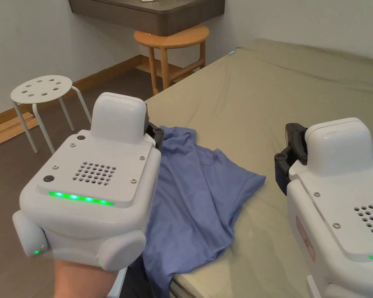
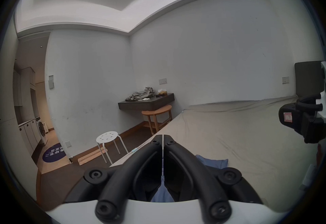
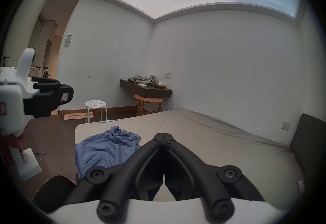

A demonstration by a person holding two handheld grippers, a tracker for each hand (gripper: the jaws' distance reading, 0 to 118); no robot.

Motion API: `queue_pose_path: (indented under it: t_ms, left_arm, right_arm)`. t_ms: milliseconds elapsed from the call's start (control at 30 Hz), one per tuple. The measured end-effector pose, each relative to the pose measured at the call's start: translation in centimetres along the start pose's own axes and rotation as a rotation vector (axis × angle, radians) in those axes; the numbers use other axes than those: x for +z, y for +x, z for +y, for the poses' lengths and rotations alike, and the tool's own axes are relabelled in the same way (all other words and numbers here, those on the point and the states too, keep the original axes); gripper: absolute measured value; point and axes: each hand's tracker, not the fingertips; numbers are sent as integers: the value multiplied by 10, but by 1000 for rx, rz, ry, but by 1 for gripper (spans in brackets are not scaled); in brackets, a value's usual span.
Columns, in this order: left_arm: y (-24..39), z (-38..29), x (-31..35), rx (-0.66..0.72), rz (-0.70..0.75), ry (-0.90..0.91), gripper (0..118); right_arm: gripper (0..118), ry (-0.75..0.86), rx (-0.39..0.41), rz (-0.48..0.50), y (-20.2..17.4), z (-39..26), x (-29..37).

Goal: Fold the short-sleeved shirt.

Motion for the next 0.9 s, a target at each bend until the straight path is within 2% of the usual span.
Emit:
queue_pose_path:
  t_ms: [167, 433, 567, 600, 633, 700, 733, 800, 900]
  left_arm:
    - [6, -16, -38, 13, -86, -142, 1]
    - [20, -81, -149, 73, -226, -466, 1]
    - [27, -123, -205, 58, -180, -593, 1]
    - [29, -134, -218, 46, -157, -623, 6]
    - [30, -145, -231, 52, -148, -669, 30]
    - [30, -162, -257, 69, -173, -780, 93]
    - [30, -171, -268, 89, -181, -828, 116]
    - [27, -186, -280, 163, -162, -814, 118]
    - [26, -204, -296, 139, -62, -897, 118]
  right_arm:
    - [0, -28, 9, -22, 9, -6, -2]
    - [0, -100, 11, -88, 30, -20, -14]
    - [0, -135, 25, -110, 41, -30, -25]
    - [0, -145, 23, -111, 44, -33, -28]
    - [0, -158, 21, -118, 45, -35, -31]
    - [0, -209, 18, -135, 49, -41, -40]
    - [0, -221, 10, -134, 52, -45, -44]
    - [0, -232, -3, -134, 55, -51, -49]
    - [0, -251, -5, -134, 57, -58, -54]
